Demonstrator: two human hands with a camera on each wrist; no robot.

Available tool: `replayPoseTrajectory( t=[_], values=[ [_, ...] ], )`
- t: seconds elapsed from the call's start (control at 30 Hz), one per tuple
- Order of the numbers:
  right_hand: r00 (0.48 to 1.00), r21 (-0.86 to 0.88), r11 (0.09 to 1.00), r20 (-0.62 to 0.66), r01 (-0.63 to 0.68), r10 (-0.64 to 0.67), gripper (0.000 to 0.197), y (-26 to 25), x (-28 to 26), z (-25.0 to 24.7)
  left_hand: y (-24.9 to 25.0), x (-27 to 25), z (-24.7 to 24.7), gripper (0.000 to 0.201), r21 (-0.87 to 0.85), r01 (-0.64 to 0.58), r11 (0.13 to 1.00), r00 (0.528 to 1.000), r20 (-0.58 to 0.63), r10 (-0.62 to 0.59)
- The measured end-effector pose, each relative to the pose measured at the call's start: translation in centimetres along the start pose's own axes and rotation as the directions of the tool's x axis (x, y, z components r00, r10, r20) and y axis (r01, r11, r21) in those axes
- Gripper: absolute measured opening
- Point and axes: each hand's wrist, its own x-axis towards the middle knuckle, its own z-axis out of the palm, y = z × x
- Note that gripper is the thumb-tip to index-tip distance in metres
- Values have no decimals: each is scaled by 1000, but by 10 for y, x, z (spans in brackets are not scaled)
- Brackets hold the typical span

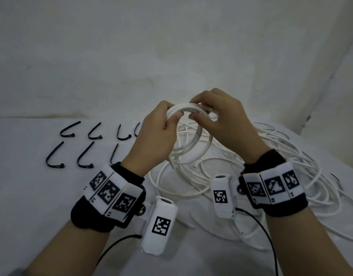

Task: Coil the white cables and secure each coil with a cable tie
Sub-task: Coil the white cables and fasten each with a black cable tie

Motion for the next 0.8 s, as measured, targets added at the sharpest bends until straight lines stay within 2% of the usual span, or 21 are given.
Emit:
replayPoseTrajectory(
  t=[0.1,0.17,0.23,0.33,0.47,0.53,0.6,0.73,0.8],
  values=[
    [990,111,987,-57,-119,126,10,-5,6,6,0,4,-7,17,-58,5,998,996,-93,-11],
    [977,200,959,-21,-203,211,8,-9,10,10,-1,6,-10,19,-114,19,993,994,-103,-31],
    [952,321,899,37,-299,304,15,-12,14,13,-2,8,-12,20,-184,58,981,992,-100,-77],
    [894,559,705,178,-436,411,25,-13,15,17,-6,9,-10,21,-290,106,951,987,-88,-137],
    [793,717,366,442,-593,420,33,-12,13,22,-12,9,-7,21,-364,140,921,984,-56,-172],
    [775,747,251,516,-616,365,37,-13,13,21,-13,9,-7,21,-375,131,918,984,-60,-165],
    [786,779,176,540,-602,302,38,-15,12,21,-14,10,-8,22,-382,122,916,986,-63,-157],
    [830,834,159,469,-529,301,38,-18,2,24,-11,8,-4,23,-418,119,901,987,-49,-153],
    [821,851,94,461,-516,336,38,-18,-5,25,-10,6,1,23,-420,134,897,987,-23,-158]
  ],
)
